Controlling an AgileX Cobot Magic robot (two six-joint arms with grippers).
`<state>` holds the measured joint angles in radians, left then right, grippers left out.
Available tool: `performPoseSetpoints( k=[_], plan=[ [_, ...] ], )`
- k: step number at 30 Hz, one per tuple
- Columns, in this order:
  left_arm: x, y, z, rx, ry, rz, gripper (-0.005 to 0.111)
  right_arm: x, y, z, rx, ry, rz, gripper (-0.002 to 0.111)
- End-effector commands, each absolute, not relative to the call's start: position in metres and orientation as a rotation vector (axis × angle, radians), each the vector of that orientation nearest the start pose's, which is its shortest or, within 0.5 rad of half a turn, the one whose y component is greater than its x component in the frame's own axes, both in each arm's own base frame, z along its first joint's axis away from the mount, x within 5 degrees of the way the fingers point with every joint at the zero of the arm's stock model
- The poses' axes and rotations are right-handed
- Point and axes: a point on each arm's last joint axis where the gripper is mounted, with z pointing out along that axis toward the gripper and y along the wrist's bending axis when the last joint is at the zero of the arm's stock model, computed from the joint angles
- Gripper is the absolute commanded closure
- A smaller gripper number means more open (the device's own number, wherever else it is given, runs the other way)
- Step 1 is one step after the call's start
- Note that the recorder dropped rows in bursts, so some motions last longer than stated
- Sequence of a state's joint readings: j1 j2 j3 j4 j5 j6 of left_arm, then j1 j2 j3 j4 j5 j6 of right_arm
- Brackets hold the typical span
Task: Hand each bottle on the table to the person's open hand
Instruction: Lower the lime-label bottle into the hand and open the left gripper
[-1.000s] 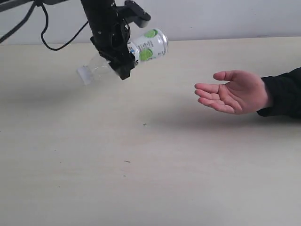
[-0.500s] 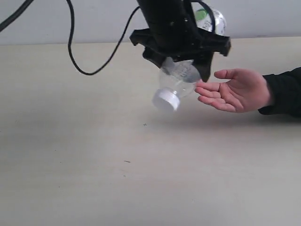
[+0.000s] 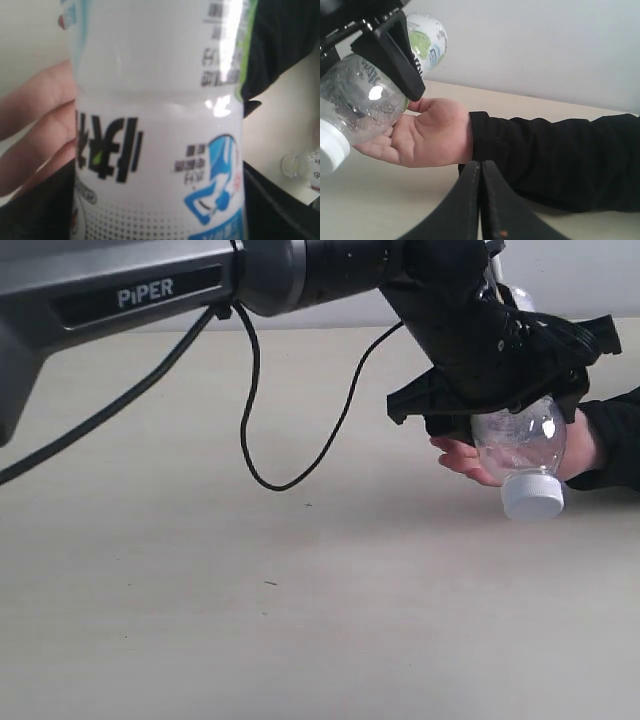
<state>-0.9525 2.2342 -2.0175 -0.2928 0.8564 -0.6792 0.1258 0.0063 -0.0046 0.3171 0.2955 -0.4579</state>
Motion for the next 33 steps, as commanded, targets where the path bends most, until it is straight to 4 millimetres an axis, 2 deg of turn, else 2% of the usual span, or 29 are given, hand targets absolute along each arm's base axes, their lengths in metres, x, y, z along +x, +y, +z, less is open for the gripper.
performPoseSetpoints(
  k=[1,10,12,19,23,26,33],
  plan=[
    [0.278,-0.431,0.222,0.132,2.822,-0.913,0.107,0.053,0.015,0.188,-0.306,1.73,0.053,0.108],
    [0.277,-0.441,0.198,0.046,2.885,-0.997,0.106,0.053,0.015,0.188,-0.306,1.73,0.053,0.108],
    [0.277,-0.441,0.196,0.045,2.891,-0.993,0.099,0.053,0.015,0.188,-0.306,1.73,0.053,0.108],
    [0.277,-0.441,0.195,0.112,2.878,-0.982,0.047,0.053,0.015,0.188,-0.306,1.73,0.053,0.108],
    [0.277,-0.441,0.195,0.135,2.872,-0.98,0.025,0.053,0.015,0.188,-0.306,1.73,0.053,0.108],
    [0.278,-0.44,0.198,0.17,2.863,-0.977,0.019,0.053,0.015,0.188,-0.306,1.73,0.053,0.108],
    [0.279,-0.429,0.223,0.248,2.844,-0.962,0.019,0.053,0.015,0.188,-0.306,1.73,0.053,0.108]
  ],
)
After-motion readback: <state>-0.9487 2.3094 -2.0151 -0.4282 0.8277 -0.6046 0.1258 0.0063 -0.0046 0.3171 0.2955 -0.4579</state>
